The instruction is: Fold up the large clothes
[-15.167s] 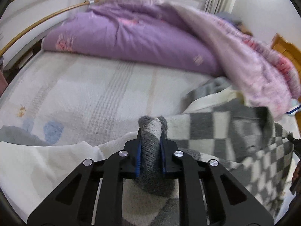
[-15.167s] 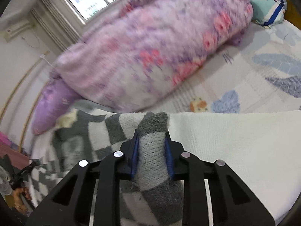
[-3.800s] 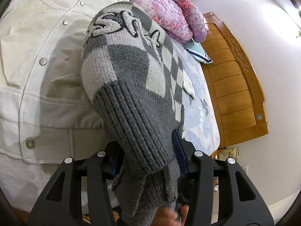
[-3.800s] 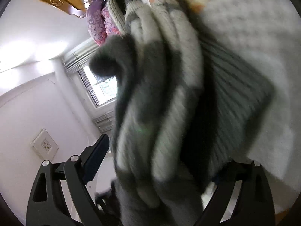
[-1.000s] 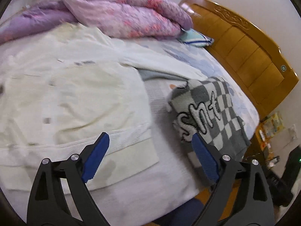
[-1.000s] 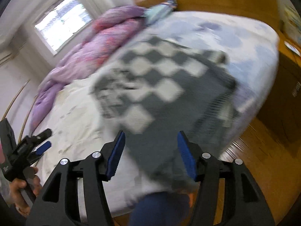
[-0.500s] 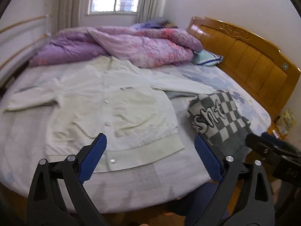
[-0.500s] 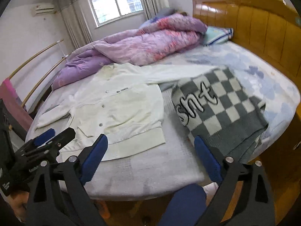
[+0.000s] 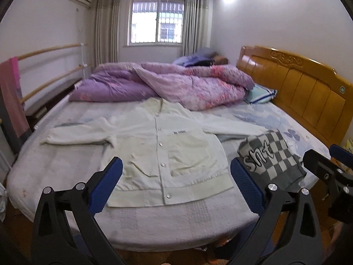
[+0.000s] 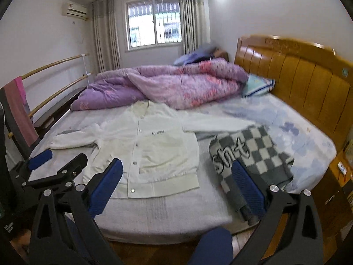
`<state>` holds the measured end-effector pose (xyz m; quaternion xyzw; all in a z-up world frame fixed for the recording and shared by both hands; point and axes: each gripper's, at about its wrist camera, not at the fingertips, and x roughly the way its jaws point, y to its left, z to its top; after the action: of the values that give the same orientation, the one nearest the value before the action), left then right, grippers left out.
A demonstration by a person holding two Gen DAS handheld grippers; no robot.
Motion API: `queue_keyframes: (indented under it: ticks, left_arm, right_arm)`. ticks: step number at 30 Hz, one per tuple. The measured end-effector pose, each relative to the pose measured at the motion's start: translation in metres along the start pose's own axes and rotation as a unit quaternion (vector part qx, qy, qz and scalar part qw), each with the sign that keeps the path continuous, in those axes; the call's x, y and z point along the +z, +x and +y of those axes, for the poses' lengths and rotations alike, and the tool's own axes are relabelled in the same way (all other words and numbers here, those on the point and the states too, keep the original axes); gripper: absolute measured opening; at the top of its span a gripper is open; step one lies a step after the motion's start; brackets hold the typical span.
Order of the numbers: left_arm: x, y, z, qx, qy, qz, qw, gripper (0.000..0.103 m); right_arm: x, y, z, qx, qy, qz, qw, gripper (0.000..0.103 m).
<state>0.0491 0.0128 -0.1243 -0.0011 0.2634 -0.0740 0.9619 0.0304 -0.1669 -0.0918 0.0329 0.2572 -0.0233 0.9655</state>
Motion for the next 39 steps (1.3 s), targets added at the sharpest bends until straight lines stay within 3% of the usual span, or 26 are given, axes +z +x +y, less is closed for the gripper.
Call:
queue_keyframes:
  ticks: [14,23,39]
  left_arm:
    - [0.016,-0.056,0.003,0.008,-0.007,-0.053,0.9985,0.098]
    - [0.019,-0.066,0.003,0.011,-0.009,-0.079,0.9968,0.098]
    - [0.019,-0.065,-0.004,0.022,0.001,-0.085,0.9961,0.098]
  right_arm:
    - [0.009,-0.033,0.012,0.031,-0.016,-0.043,0.998,0.095]
    - [0.012,-0.039,0.011,0.026,-0.022,-0.062,0.998,0.095]
    - [0.01,-0.035,0.003,0.023,-0.016,-0.065,0.997,0.095]
